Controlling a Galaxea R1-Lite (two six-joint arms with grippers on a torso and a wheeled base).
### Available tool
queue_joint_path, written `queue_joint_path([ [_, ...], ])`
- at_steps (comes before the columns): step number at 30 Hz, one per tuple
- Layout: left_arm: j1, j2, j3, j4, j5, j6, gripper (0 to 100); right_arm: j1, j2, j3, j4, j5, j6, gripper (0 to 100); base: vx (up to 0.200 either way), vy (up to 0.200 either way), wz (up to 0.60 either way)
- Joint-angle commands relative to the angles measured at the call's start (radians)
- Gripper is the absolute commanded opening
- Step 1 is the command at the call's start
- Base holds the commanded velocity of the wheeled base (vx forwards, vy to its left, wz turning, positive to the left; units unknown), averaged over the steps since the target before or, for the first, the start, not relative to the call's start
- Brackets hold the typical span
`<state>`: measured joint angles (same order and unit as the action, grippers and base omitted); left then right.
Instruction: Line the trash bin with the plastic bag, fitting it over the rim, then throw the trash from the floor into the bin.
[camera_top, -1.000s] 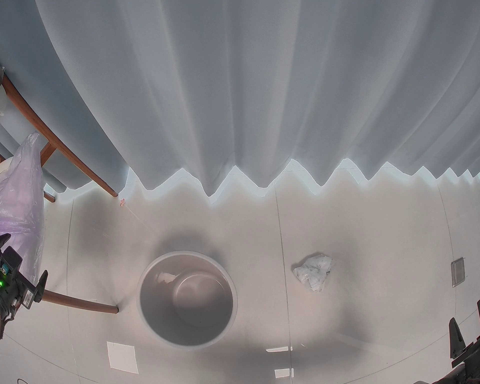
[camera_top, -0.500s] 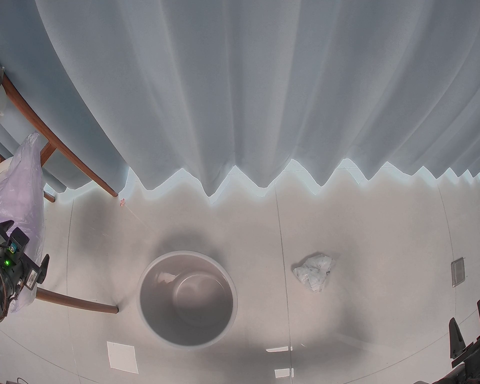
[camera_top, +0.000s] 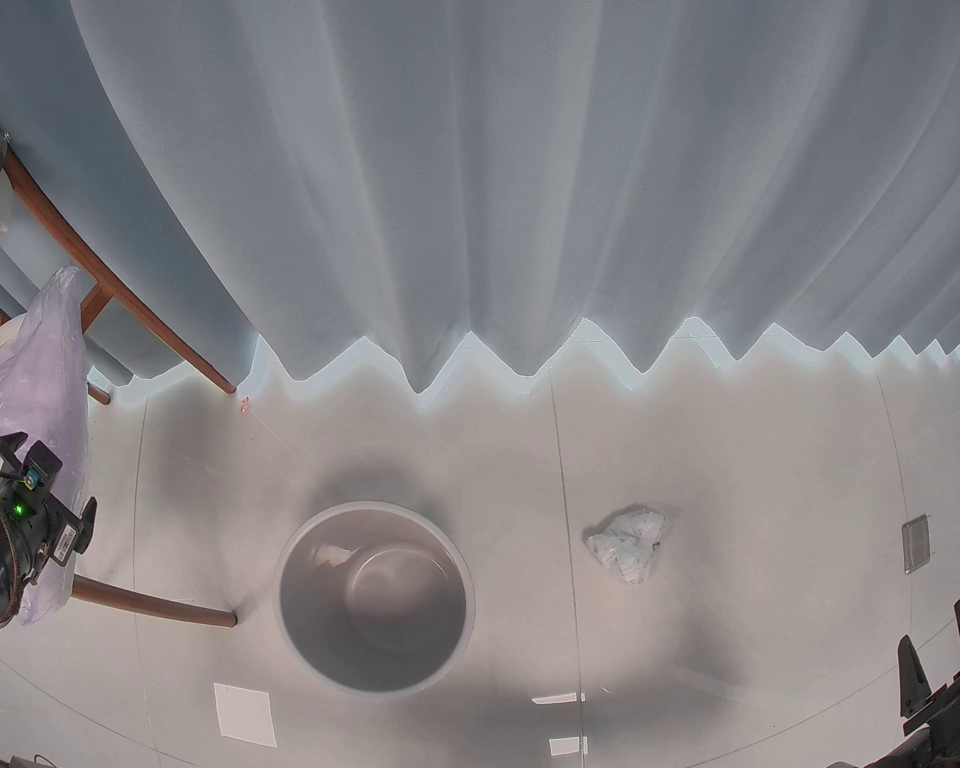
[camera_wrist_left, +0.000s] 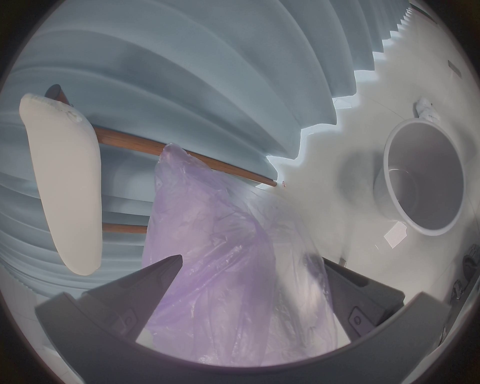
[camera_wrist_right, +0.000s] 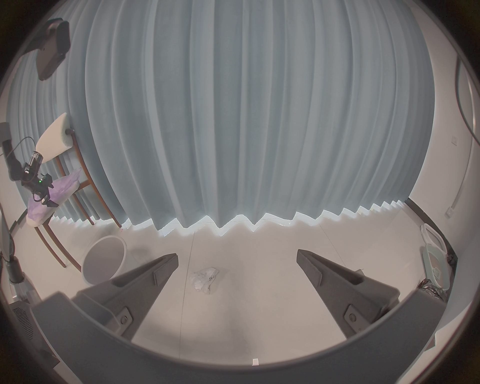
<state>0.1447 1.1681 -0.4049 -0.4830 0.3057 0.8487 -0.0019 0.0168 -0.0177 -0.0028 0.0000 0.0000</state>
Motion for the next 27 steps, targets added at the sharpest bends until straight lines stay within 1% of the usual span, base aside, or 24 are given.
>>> queue_joint_path([
  [1, 0.003, 0.01, -0.003, -0.003, 0.001, 0.0, 100, 0.0, -0.017, 0.018, 0.0, 0.0, 0.0, 100, 0.0, 0.0, 0.0],
  [13, 0.004, 0.015, -0.005, -0.003, 0.023, -0.005, 100, 0.0, -0.017, 0.018, 0.0, 0.0, 0.0, 100, 0.0, 0.0, 0.0],
  [14, 0.004, 0.013, -0.003, -0.003, 0.023, -0.005, 0, 0.0, -0.017, 0.018, 0.0, 0.0, 0.0, 100, 0.0, 0.0, 0.0],
  [21, 0.009, 0.008, -0.006, -0.005, 0.023, -0.008, 0, 0.0, -0.017, 0.018, 0.0, 0.0, 0.0, 100, 0.0, 0.0, 0.0],
  [24, 0.03, 0.004, -0.006, -0.012, 0.023, -0.011, 0, 0.0, -0.017, 0.018, 0.0, 0.0, 0.0, 100, 0.0, 0.0, 0.0],
  [26, 0.036, -0.007, -0.002, -0.028, 0.009, -0.04, 0, 0.0, -0.017, 0.018, 0.0, 0.0, 0.0, 100, 0.0, 0.0, 0.0],
  [27, 0.032, -0.027, 0.001, -0.026, -0.016, -0.074, 0, 0.0, -0.017, 0.018, 0.0, 0.0, 0.0, 100, 0.0, 0.0, 0.0],
])
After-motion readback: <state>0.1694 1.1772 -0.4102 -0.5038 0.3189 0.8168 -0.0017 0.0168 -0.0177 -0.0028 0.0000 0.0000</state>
